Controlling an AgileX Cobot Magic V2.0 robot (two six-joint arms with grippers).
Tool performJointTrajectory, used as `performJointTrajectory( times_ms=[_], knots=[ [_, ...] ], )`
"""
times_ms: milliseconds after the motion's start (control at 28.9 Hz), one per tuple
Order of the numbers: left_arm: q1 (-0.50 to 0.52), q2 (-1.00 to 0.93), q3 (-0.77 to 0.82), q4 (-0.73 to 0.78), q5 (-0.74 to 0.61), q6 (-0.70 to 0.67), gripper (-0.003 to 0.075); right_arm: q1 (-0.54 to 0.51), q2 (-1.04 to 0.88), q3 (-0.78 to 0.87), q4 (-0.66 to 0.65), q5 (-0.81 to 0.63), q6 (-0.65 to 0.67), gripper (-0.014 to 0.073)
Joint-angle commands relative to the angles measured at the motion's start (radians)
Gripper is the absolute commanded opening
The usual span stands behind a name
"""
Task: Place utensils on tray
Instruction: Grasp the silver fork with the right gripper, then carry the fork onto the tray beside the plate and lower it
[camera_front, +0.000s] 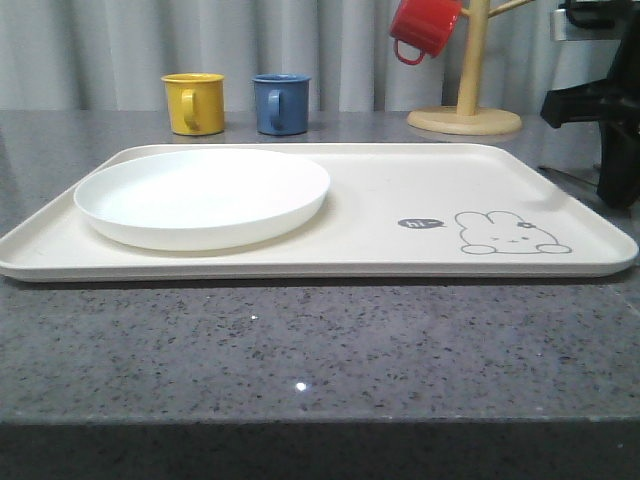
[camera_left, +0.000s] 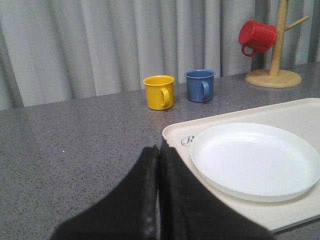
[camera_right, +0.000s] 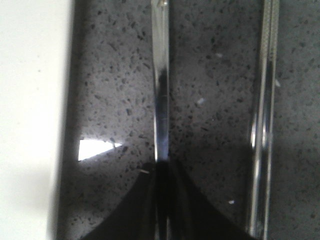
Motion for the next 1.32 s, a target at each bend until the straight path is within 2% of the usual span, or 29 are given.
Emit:
performJointTrajectory(
  times_ms=[0, 173, 277, 416, 589, 831, 935, 1143, 1282],
  knots=[
    [0.001, 0.012, -0.029, -0.013, -0.079, -0.01, -0.0018, 0.003, -0.045, -0.026, 0.01, 0.02, -0.007, -0.0052],
    [0.001, 0.012, -0.029, -0.013, -0.079, -0.01, -0.0018, 0.004, -0.099, -0.03, -0.004, 0.046, 0.059, -0.0052],
    [0.001, 0.012, -0.029, -0.013, -0.079, -0.01, -0.0018, 0.026, -0.134, -0.058, -0.072, 0.111, 0.133, -0.0052],
    [0.001, 0.012, -0.029, -0.013, -0.079, -0.01, -0.0018, 0.092, -0.152, -0.12, -0.138, 0.185, 0.19, -0.0052],
    [0.001, 0.012, -0.029, -0.013, -0.079, -0.01, -0.0018, 0.203, -0.137, -0.203, -0.142, 0.236, 0.23, -0.0052],
    [0.001, 0.012, -0.029, -0.013, -0.079, -0.01, -0.0018, 0.377, -0.053, -0.298, -0.142, 0.23, 0.338, -0.0052],
    [0.001, 0.012, -0.029, -0.013, -0.079, -0.01, -0.0018, 0.421, -0.014, -0.315, -0.142, 0.205, 0.402, -0.0046],
    [0.001, 0.012, -0.029, -0.013, -0.079, -0.01, -0.0018, 0.435, 0.048, -0.316, -0.129, 0.141, 0.504, -0.0046],
    [0.001, 0.012, -0.029, -0.013, -0.079, -0.01, -0.0018, 0.435, 0.073, -0.316, -0.062, 0.085, 0.523, -0.0046]
  ],
)
